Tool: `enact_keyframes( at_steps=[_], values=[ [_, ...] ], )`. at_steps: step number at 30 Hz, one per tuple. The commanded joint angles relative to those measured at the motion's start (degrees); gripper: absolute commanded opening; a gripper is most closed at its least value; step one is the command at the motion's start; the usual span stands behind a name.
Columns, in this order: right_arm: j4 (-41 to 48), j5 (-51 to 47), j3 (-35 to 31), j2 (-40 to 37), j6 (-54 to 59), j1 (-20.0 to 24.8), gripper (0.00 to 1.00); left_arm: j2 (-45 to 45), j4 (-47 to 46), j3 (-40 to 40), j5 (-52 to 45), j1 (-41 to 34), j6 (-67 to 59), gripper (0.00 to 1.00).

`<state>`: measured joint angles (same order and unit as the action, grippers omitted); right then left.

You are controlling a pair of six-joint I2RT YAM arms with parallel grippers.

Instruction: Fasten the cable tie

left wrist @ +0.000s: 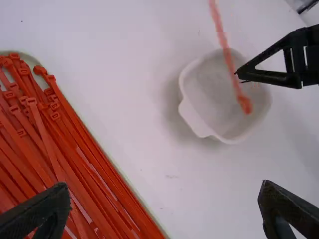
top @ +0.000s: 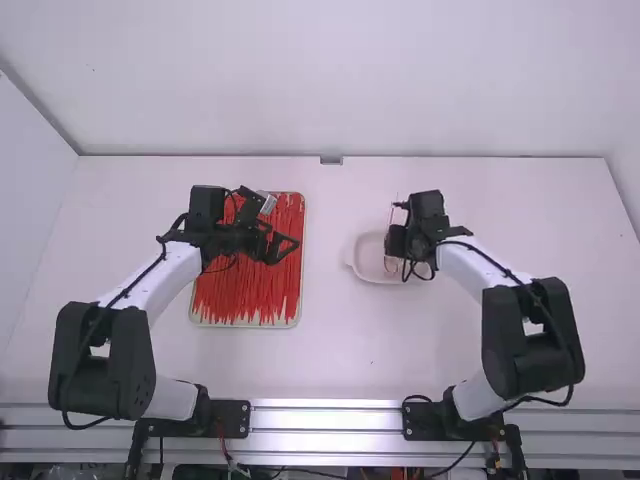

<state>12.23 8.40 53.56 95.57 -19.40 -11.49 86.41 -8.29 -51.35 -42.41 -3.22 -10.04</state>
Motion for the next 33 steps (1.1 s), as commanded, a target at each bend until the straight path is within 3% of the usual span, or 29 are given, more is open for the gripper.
enact_keyframes(
  at_steps=[1, 2, 13, 24, 33],
  values=[
    [0.4, -0.7, 1.0, -0.3, -0.1, 1.1, 0.87, 0.0, -0.1, 0.5, -1.5, 0.1, 0.1, 0.99],
    [0.7, -0.7, 1.0, -0.5, -0.1, 1.4, 0.98, -0.1, -0.1, 0.5, -1.5, 0.1, 0.4, 0.99],
    [7.8, -0.8, 1.0, -7.9, -0.1, 1.8, 0.98, -6.5, -6.4, 0.4, 5.9, 2.3, 3.2, 0.99],
    [12.3, -4.7, 1.0, -16.8, -1.0, -4.4, 0.98, -21.8, -17.5, 0.4, 11.0, 2.1, 3.1, 0.99],
    [13.4, -5.5, 1.0, -17.7, -1.3, -6.4, 0.98, -23.9, -18.3, 0.4, 11.0, 2.2, 3.2, 0.99]
  ],
)
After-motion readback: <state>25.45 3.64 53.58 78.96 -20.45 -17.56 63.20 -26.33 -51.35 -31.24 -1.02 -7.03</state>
